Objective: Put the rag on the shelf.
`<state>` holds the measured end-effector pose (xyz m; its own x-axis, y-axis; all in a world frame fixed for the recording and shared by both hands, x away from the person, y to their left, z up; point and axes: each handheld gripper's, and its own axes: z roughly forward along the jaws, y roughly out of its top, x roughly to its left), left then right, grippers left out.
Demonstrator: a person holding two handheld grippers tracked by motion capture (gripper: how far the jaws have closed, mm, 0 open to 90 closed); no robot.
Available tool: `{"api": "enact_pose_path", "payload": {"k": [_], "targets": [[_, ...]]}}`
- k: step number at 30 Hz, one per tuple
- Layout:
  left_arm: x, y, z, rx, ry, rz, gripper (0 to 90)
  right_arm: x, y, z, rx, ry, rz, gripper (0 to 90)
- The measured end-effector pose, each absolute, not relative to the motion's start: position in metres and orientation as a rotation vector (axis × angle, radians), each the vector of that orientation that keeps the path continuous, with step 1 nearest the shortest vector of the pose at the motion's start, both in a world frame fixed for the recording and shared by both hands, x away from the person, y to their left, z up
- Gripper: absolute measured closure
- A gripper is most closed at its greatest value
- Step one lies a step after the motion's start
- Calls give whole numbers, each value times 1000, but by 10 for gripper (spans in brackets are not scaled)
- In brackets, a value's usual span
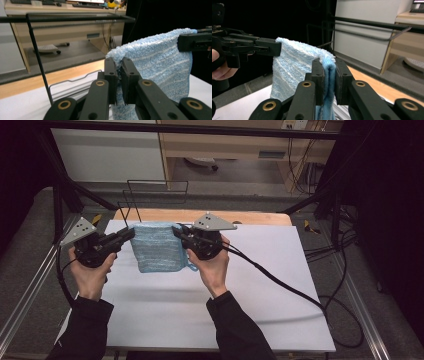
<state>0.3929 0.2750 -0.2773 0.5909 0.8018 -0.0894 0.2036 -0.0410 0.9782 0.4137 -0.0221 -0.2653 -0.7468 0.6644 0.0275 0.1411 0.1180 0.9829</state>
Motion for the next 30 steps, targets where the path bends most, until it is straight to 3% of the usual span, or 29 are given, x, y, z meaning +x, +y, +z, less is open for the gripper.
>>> {"api": "enact_pose_path", "payload": {"k": [30], "targets": [[418,274,-219,1436,823,683,843,434,-16,-208,704,1825,1701,808]]}}
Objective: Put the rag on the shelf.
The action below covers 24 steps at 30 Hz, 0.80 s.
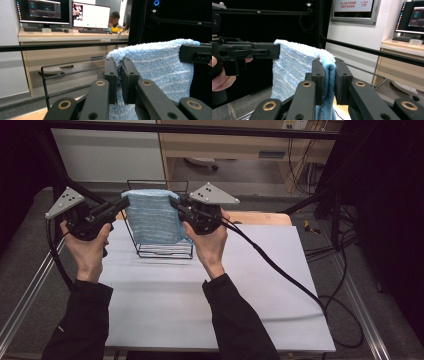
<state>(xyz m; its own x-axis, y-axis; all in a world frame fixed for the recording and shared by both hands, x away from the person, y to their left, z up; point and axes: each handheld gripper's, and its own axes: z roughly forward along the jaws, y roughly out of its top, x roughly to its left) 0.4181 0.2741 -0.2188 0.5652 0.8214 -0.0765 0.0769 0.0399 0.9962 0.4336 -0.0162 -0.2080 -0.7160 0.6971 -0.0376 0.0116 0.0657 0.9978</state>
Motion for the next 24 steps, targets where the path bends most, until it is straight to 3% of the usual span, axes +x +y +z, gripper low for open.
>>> {"api": "enact_pose_path", "payload": {"k": [24], "targets": [[431,278,-178,1354,803,747,843,450,-5,-165,651,1746,1701,809]]}}
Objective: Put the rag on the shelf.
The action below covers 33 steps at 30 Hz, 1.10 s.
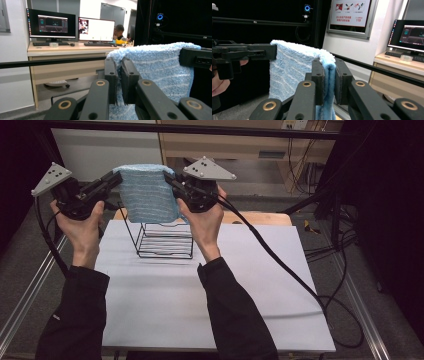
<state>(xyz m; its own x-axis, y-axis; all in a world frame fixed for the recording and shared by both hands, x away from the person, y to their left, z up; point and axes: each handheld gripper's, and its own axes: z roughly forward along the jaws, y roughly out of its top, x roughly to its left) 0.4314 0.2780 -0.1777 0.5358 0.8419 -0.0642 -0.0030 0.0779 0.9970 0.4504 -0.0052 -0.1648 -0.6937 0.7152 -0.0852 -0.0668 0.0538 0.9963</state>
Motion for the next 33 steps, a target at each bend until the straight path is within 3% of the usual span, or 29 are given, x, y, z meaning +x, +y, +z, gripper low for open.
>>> {"api": "enact_pose_path", "payload": {"k": [33], "targets": [[467,287,-140,1270,813,794,843,487,11,-124,595,1699,1713,810]]}}
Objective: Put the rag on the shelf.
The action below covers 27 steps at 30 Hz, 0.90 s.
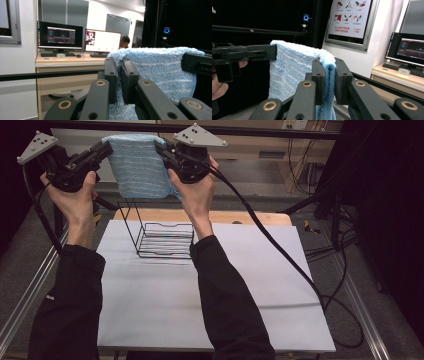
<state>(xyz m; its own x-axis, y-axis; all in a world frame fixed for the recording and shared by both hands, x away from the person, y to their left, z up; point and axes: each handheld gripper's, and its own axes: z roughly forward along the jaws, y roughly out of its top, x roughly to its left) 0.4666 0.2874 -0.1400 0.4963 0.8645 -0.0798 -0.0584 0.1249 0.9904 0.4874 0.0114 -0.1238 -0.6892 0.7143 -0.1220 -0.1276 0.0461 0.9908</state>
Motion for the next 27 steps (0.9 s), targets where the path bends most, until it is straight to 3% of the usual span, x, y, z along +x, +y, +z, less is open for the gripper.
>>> {"api": "enact_pose_path", "payload": {"k": [27], "targets": [[512,285,-172,1362,874,804,842,534,17,-161,689,1756,1644,809]]}}
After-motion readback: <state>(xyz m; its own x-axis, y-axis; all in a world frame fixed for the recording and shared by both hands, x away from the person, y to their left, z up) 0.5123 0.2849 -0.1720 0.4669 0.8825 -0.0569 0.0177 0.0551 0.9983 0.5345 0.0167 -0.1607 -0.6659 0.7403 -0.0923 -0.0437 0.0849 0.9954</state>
